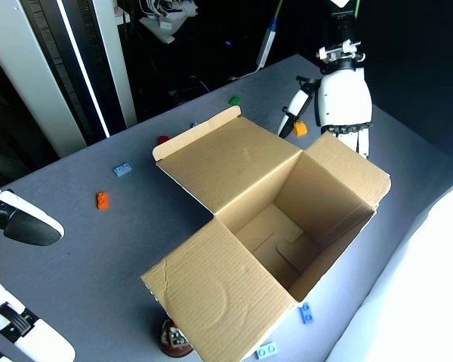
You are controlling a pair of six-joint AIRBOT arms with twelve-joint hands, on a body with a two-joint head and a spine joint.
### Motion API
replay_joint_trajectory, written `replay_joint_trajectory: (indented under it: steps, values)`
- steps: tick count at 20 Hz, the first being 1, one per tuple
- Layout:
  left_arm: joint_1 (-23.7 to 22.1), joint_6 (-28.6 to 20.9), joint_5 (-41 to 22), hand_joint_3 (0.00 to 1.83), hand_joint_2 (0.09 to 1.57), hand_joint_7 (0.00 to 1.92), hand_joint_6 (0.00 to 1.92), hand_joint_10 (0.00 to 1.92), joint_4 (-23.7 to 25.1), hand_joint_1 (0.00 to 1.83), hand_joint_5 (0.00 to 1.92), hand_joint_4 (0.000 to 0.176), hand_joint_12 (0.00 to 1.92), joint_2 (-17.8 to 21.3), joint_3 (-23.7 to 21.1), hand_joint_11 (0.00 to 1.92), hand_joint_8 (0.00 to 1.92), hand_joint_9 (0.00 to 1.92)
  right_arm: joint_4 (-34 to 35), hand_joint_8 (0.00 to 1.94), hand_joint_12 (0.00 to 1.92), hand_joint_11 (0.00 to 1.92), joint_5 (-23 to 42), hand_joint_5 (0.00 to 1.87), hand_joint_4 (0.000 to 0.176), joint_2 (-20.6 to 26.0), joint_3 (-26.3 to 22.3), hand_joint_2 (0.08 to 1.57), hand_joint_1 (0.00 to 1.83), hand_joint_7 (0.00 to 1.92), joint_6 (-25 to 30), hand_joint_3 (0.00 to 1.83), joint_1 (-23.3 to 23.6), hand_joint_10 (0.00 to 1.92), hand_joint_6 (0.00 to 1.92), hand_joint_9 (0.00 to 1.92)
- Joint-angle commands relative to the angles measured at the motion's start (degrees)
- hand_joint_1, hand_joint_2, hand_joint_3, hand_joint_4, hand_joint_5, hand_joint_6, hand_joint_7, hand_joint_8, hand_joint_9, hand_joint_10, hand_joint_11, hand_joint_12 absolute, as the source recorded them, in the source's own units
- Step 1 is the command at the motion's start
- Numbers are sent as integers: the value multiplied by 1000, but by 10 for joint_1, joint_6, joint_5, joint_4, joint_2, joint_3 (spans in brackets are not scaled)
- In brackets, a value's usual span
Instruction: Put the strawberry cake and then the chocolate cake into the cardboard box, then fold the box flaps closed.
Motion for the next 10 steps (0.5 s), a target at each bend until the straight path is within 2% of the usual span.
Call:
replay_joint_trajectory:
  steps: [1,3,4,7,10]
  values:
    - [1,1,36,0,915,105,3,1,-6,935,118,4,675,-1,4,0,0,126,-5,5,496,0,70,202,0,8,2,1181,0,179,-1,0,8,5,6,115]
    - [8,1,45,0,905,104,5,4,-6,1035,128,15,660,-8,8,0,2,129,-5,6,503,0,70,210,0,8,2,1193,8,187,-1,2,8,8,8,123]
    - [9,1,48,0,904,106,9,4,-6,1060,140,21,663,-12,11,0,3,130,-5,10,580,0,70,231,0,8,2,1190,33,211,-1,1,8,19,14,155]
    - [18,0,63,0,883,90,2,0,-9,1087,133,25,639,-28,25,0,0,121,-5,14,617,0,70,237,0,8,2,1190,49,251,-1,0,8,20,12,171]
    - [32,0,66,0,879,93,6,1,-7,1080,147,19,604,-46,47,0,0,122,-5,6,576,0,70,231,0,8,2,1193,35,246,-1,1,8,16,5,171]
